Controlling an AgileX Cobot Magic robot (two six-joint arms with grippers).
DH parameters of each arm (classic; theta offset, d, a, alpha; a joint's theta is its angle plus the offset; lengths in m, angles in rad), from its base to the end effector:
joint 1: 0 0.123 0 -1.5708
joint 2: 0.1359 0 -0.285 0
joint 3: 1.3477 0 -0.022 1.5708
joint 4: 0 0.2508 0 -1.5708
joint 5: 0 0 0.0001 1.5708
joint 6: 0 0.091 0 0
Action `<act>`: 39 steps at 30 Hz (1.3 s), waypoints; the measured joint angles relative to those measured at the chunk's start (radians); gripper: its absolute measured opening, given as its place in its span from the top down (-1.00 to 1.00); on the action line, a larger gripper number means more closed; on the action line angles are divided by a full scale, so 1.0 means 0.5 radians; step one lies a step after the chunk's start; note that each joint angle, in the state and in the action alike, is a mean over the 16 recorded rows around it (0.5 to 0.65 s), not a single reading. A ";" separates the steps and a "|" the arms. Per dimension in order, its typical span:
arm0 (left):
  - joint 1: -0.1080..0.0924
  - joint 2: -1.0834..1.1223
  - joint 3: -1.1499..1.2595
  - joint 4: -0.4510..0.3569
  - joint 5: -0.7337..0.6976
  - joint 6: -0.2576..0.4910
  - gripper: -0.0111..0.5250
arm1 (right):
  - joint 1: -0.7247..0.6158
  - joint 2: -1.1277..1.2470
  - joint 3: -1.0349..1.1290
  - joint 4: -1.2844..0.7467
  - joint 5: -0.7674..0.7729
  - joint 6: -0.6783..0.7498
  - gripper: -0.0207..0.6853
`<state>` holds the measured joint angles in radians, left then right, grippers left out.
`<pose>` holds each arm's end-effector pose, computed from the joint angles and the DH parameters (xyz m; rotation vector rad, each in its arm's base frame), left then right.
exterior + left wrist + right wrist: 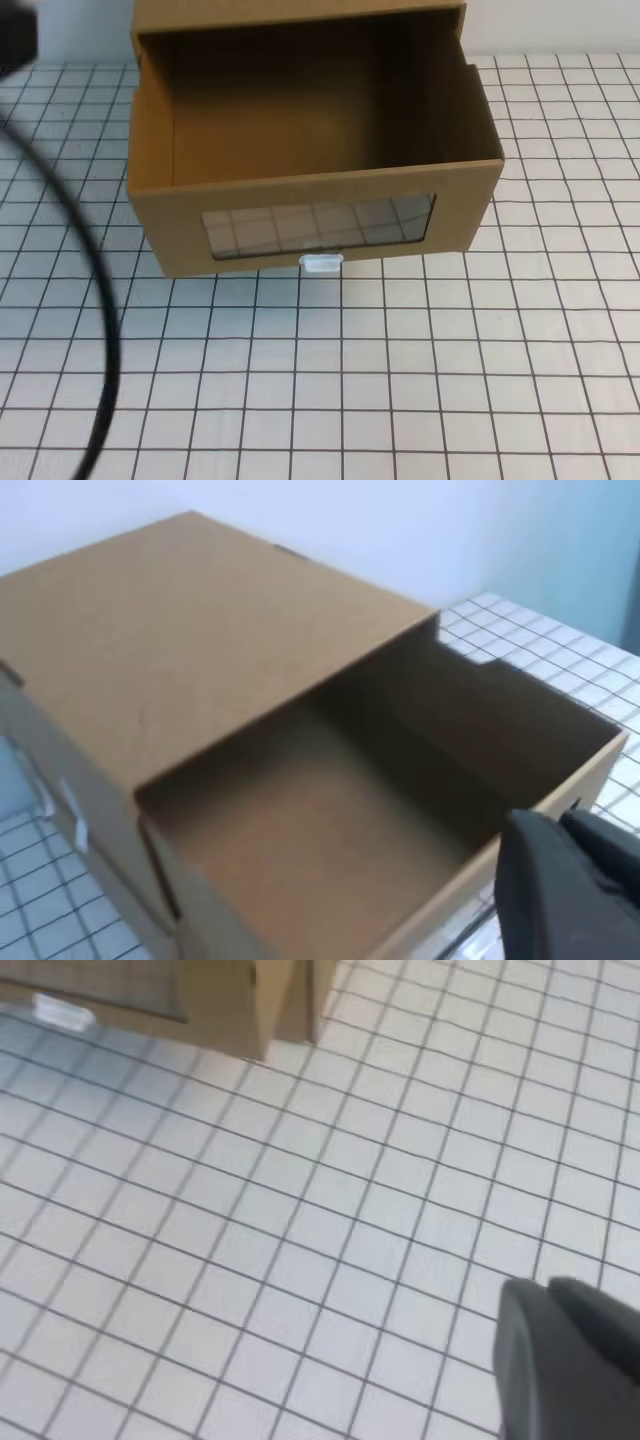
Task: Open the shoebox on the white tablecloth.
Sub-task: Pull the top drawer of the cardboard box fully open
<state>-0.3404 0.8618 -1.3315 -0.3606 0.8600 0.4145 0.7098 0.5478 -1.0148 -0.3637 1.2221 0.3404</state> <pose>0.1156 -0.0668 0.4902 0.6505 1.7280 -0.3659 0.0571 0.0090 0.4020 -0.3549 2.1483 0.1462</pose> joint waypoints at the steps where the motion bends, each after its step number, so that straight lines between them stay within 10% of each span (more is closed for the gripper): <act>1: 0.000 -0.119 0.166 0.000 -0.097 0.007 0.97 | -0.009 -0.049 0.017 0.039 -0.003 -0.015 0.98; 21: -0.002 -1.537 2.392 -0.023 -1.535 0.050 0.97 | -0.021 -0.331 0.793 0.308 -1.175 -0.014 0.98; 39: -0.005 -1.555 2.716 -0.081 -1.239 0.004 0.97 | -0.021 -0.328 1.306 0.505 -1.847 0.013 0.98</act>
<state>-0.3429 0.0841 0.0266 -0.4013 0.2407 0.4166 0.6995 0.3840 -0.3619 -0.1112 0.2986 0.3471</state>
